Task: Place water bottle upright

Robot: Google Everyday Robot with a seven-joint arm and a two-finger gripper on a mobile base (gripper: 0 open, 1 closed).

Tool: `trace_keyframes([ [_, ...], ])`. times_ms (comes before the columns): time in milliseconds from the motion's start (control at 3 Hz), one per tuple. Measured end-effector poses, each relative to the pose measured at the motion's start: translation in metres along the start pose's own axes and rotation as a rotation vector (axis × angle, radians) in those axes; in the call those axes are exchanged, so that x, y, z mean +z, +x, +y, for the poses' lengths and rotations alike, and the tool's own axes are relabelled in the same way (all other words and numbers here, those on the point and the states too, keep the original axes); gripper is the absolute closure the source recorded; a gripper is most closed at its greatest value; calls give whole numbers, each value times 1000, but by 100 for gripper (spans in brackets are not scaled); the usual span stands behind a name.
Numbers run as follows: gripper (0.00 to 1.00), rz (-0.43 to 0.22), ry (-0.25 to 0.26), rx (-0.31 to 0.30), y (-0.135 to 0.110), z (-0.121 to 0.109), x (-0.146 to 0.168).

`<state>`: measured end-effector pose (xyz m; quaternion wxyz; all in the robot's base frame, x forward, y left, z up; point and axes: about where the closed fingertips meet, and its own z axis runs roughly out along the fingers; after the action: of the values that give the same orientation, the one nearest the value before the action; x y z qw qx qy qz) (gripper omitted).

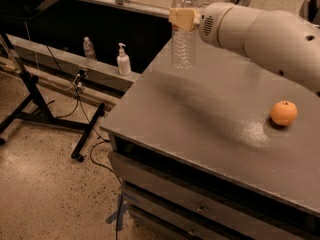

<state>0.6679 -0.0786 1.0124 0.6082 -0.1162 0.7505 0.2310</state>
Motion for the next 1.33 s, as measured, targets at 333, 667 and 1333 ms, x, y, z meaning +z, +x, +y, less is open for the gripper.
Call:
trace_keyframes([
  [333, 100, -96, -48, -53, -9, 9, 4],
  [667, 100, -141, -83, -146, -2, 10, 8],
  [1333, 100, -152, -100, -233, 24, 2, 9],
])
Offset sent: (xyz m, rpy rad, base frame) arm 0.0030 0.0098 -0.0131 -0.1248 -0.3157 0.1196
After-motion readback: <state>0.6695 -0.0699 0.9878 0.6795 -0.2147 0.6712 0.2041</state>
